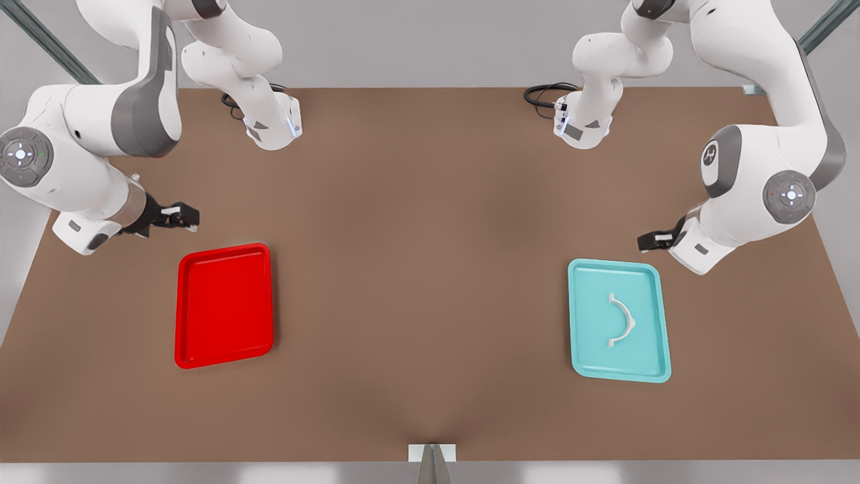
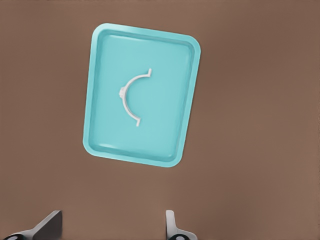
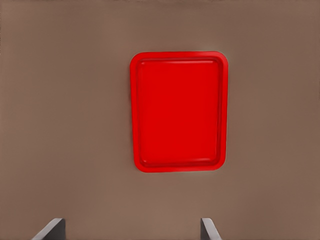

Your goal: Take the drainage pipe clamp from the left arm, pass it to the right arm, and place it in the plate on the right side

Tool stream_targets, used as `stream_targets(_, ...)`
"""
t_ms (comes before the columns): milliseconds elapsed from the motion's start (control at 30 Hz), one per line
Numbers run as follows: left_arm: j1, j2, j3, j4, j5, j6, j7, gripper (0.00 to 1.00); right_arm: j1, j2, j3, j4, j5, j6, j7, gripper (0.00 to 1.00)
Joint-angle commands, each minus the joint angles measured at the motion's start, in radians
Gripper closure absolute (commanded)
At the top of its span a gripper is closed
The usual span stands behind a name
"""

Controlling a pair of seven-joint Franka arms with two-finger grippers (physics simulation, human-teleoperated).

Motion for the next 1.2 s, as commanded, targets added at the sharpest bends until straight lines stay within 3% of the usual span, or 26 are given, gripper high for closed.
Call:
stream_targets(0,0.000,-0.001,0.000,0.000,-0.002,0.044,0.007,0.00,0.001,0.000,0.001,0.000,-0.001,0.062,-0.058,0.00)
stream_targets(100,0.002,0.048,0.042,-0.004,0.004,0.053,0.001,0.00,0.001,0.006,0.001,0.006,-0.001,0.065,-0.058,0.00)
stream_targets(167,0.003,0.181,0.123,-0.010,0.005,0.153,-0.002,0.00,0.001,0.007,0.002,0.004,0.008,0.074,-0.058,0.00)
stream_targets(233,0.009,0.232,0.132,-0.101,0.004,0.331,-0.082,0.00,0.001,0.009,0.002,0.001,0.011,0.081,-0.058,0.00)
stream_targets(333,0.009,0.227,0.151,-0.385,-0.019,0.705,-0.161,0.00,0.001,0.010,0.002,0.000,0.011,0.079,-0.058,0.00)
stream_targets(500,0.015,0.323,0.149,-0.418,-0.167,0.951,-0.180,0.00,0.001,0.012,0.004,-0.005,0.011,0.081,-0.058,0.00)
stream_targets(1033,0.026,0.415,0.100,-0.388,-0.159,0.940,-0.505,0.00,0.006,0.010,0.007,-0.022,0.009,0.082,-0.058,0.00)
stream_targets(1100,0.028,0.418,0.100,-0.388,-0.159,0.940,-0.505,0.17,0.006,0.009,0.007,-0.028,0.009,0.082,-0.058,0.00)
stream_targets(1167,0.028,0.418,0.100,-0.388,-0.159,0.940,-0.503,0.21,0.006,0.009,0.007,-0.029,0.009,0.082,-0.058,0.00)
